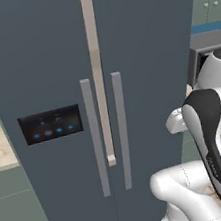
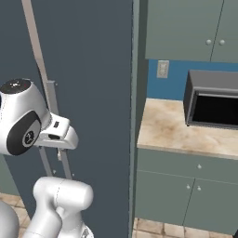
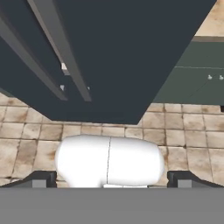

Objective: Open the freezer door, pick up the ice cube tray from the freezer, and place it on the dining counter.

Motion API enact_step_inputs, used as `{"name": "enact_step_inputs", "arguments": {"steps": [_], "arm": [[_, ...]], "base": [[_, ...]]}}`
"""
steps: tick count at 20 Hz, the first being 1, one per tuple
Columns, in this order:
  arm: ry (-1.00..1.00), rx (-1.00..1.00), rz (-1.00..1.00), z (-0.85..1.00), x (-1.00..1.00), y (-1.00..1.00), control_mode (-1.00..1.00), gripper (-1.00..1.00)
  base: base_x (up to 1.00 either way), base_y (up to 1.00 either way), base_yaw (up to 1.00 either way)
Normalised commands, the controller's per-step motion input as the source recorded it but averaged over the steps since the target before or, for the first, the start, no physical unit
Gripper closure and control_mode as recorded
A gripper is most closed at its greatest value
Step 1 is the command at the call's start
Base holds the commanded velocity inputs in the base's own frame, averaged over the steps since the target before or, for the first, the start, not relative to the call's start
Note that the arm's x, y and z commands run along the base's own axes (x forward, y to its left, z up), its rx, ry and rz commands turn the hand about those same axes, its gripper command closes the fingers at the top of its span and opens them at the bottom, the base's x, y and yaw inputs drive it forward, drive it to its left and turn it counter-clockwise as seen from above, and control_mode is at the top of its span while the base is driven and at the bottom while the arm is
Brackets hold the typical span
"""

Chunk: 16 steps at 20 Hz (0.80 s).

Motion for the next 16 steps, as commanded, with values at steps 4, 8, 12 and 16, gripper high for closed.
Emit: {"name": "enact_step_inputs", "arguments": {"steps": [4,8,12,16], "arm": [[0.0,0.0,0.0,0.0,0.0,0.0,1.0,-1.0],[0.0,0.0,0.0,0.0,0.0,0.0,1.0,-1.0],[0.0,0.0,0.0,0.0,0.0,0.0,1.0,-1.0],[0.0,0.0,0.0,0.0,0.0,0.0,1.0,-1.0]], "base": [[0.07,-0.2,0.0],[0.05,-0.03,0.0],[0.05,-0.02,0.0],[0.0,-0.01,0.0]]}}
